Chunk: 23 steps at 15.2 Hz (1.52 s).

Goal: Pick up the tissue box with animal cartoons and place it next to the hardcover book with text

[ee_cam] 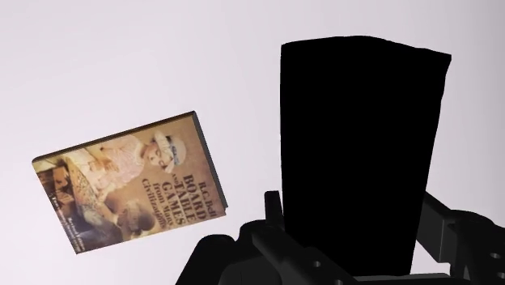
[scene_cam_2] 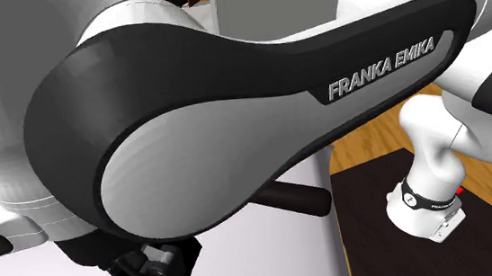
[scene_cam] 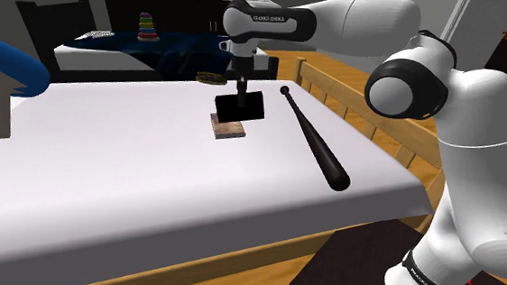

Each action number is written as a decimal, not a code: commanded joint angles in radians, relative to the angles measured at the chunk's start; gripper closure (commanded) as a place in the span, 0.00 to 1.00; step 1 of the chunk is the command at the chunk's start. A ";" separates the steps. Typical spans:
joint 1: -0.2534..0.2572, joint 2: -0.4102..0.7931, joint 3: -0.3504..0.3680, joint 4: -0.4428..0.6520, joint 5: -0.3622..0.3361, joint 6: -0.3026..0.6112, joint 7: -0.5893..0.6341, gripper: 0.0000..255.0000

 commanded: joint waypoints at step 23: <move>0.032 0.024 0.013 -0.285 0.017 0.305 -0.016 1.00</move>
